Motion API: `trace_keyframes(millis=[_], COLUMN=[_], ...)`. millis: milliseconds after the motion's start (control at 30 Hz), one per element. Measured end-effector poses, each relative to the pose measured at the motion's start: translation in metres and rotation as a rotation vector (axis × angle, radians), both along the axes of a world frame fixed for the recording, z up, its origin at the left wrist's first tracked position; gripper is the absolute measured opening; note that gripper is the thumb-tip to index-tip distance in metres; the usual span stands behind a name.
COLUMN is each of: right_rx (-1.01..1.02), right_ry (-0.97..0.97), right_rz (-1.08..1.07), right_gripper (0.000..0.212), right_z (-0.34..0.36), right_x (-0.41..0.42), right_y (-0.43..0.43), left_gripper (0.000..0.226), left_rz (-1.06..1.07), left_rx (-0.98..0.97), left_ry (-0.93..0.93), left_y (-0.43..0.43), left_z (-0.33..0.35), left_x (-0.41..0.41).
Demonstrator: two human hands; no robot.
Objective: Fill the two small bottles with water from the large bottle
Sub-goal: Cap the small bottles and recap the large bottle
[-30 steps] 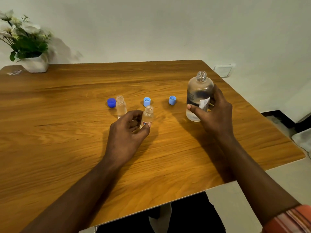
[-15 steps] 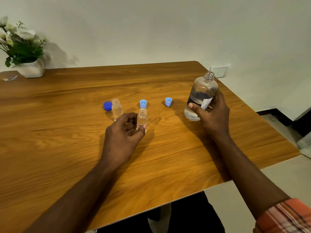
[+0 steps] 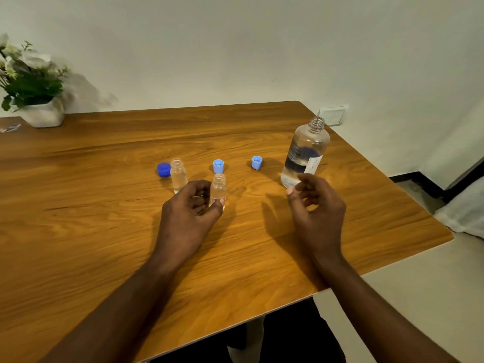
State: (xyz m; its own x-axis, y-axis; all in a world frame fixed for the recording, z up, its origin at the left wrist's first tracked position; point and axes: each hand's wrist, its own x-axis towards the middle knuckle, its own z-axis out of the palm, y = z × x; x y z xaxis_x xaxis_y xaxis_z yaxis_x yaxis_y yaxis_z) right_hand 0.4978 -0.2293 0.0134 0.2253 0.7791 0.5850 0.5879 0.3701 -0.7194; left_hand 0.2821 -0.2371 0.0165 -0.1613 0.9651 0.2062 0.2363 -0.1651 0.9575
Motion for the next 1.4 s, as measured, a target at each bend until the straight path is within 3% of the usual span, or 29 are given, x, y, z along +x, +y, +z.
trace_keyframes(millis=[233,500,733,800,933,1267,1400], right_rx=[-0.301,-0.351,-0.371,-0.364,-0.362,-0.283,-0.299], right_ry=[-0.117,-0.054,-0.058,-0.051,-0.022,0.03,0.132], right_rz=[0.056,-0.167,-0.253,-0.241,-0.216,-0.025,0.121], right_gripper=[0.05,0.017,0.014,0.015,0.041,0.042,0.032], right_z=[0.001,-0.008,-0.007,-0.007,-0.005,0.004,-0.001], right_x=[-0.044,-0.071,-0.076,-0.077,-0.077,-0.068,-0.057], right_y=[0.035,0.095,0.109,0.109,0.106,0.047,0.023], left_gripper=[0.029,0.029,0.03,0.03,0.031,0.029,0.031], left_rz=[0.007,0.005,-0.013,-0.015,-0.014,-0.002,-0.009], left_rx=[-0.01,-0.025,-0.031,-0.032,-0.032,-0.016,-0.009], left_ry=[-0.015,-0.044,-0.062,-0.065,-0.066,-0.038,-0.025], left_y=[0.0,0.003,0.005,0.005,0.004,0.005,0.005], left_z=[0.001,0.0,-0.001,-0.002,-0.003,-0.003,-0.002], left_x=[0.0,-0.001,-0.001,-0.002,-0.002,-0.003,-0.002])
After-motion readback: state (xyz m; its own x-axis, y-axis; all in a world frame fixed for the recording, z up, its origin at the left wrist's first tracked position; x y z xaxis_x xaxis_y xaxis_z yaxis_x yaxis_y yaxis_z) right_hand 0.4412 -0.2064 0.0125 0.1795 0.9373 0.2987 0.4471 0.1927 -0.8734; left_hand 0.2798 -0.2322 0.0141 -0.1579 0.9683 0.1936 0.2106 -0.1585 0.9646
